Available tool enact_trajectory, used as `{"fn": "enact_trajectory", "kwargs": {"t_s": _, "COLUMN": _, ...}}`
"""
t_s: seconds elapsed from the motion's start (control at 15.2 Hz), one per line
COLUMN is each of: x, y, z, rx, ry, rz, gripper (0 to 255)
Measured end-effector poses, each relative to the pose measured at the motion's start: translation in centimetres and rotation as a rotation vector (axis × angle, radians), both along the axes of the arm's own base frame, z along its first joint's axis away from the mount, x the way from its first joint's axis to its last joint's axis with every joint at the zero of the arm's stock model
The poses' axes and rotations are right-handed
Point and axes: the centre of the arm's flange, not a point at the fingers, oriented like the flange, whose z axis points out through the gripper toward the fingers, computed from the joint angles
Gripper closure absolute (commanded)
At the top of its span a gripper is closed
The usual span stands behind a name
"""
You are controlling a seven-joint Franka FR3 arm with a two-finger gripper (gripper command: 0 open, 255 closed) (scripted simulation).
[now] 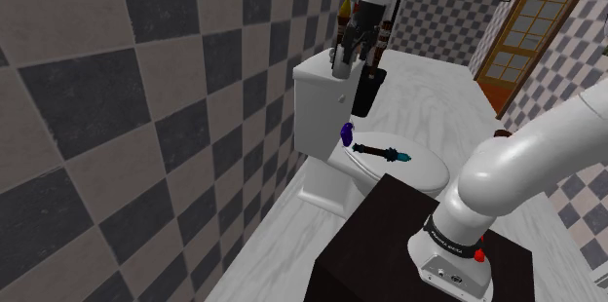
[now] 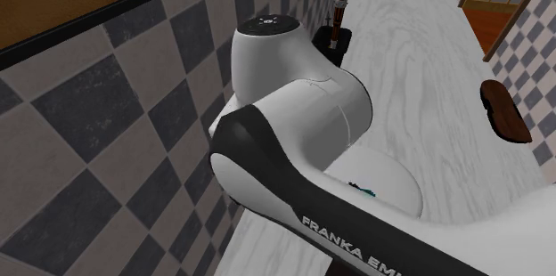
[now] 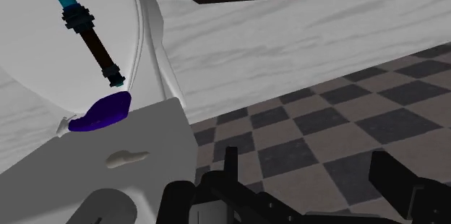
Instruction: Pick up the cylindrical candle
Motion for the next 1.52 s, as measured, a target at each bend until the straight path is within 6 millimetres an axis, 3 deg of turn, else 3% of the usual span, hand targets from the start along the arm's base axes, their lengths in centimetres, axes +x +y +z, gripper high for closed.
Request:
{"fn": "enact_trajectory", "kwargs": {"t_s": 0.53, "x": 6.0, "y": -6.6, "z": -0.5, "rx": -0.06, "ry": -0.022, "rz": -0.16, "gripper": 0}}
{"fn": "enact_trajectory", "kwargs": {"t_s": 1.25, "x": 12.3, "y": -18.3, "z": -0.6, "rx": -0.141, "ry": -0.051, "rz": -0.374, "gripper": 0}}
{"fn": "enact_trajectory", "kwargs": {"t_s": 1.52, "x": 12.5, "y": -18.9, "z": -2.1, "rx": -0.146, "ry": -0.053, "rz": -0.388, "gripper": 0}}
